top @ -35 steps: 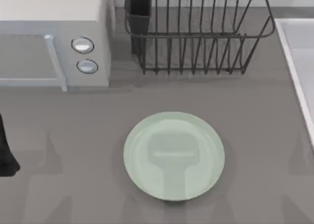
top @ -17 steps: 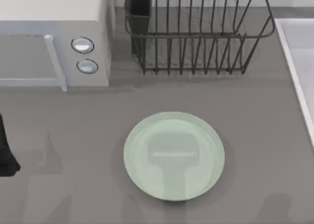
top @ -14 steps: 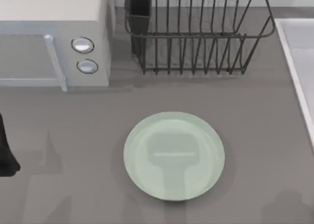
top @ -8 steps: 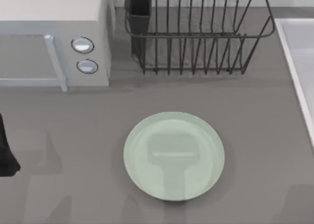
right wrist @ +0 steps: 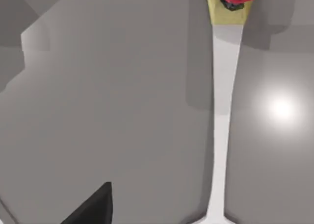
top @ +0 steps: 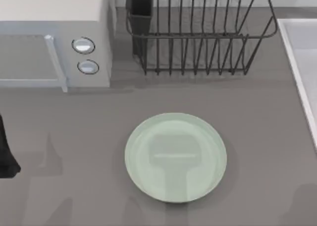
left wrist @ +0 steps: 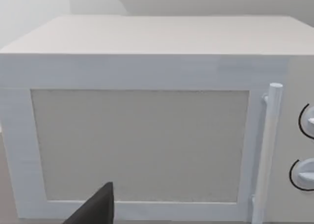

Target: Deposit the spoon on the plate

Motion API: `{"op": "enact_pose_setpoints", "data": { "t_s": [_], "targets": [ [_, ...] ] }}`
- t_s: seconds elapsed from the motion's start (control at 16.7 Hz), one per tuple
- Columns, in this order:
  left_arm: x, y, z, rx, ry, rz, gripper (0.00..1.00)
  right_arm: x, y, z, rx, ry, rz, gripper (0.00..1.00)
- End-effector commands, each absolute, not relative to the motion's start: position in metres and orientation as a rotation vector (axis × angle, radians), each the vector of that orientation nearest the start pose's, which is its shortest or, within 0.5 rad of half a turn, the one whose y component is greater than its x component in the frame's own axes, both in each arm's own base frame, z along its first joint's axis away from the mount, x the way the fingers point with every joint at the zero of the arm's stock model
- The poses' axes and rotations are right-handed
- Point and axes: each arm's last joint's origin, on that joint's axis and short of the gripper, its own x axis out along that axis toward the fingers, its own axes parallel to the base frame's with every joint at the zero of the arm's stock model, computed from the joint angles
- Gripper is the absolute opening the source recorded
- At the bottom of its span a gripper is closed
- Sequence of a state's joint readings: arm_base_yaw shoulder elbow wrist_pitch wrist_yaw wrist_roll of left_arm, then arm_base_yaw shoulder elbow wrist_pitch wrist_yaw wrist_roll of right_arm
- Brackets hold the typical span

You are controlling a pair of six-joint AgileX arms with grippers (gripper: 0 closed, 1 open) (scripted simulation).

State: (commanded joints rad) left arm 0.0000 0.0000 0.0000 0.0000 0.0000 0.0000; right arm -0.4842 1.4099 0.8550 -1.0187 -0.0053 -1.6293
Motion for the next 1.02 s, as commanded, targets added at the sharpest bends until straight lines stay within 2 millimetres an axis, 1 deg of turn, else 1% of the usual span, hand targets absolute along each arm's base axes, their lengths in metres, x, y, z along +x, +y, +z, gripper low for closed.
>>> {"op": "enact_pose_setpoints", "data": {
  "t_s": [0.12, 0.42, 0.54, 0.66, 0.84, 1.02],
  "targets": [
    [0.106, -0.001, 0.160, 0.000, 0.000, 0.000, 1.00, 0.200, -0.104, 0.166, -0.882, 1.379, 0.892, 1.00],
    [0.106, -0.001, 0.160, 0.000, 0.000, 0.000, 1.00, 0.201, -0.105, 0.111, -0.891, 1.373, 0.882, 1.00],
    [0.106, -0.001, 0.160, 0.000, 0.000, 0.000, 1.00, 0.198, -0.103, 0.097, -0.887, 1.376, 0.887, 1.00],
    [0.106, -0.001, 0.160, 0.000, 0.000, 0.000, 1.00, 0.197, -0.103, 0.093, -0.885, 1.377, 0.889, 1.00],
    [0.106, -0.001, 0.160, 0.000, 0.000, 0.000, 1.00, 0.197, -0.103, 0.093, -0.885, 1.377, 0.889, 1.00],
    [0.106, -0.001, 0.160, 0.000, 0.000, 0.000, 1.00, 0.197, -0.103, 0.093, -0.885, 1.377, 0.889, 0.77]
  ]
}}
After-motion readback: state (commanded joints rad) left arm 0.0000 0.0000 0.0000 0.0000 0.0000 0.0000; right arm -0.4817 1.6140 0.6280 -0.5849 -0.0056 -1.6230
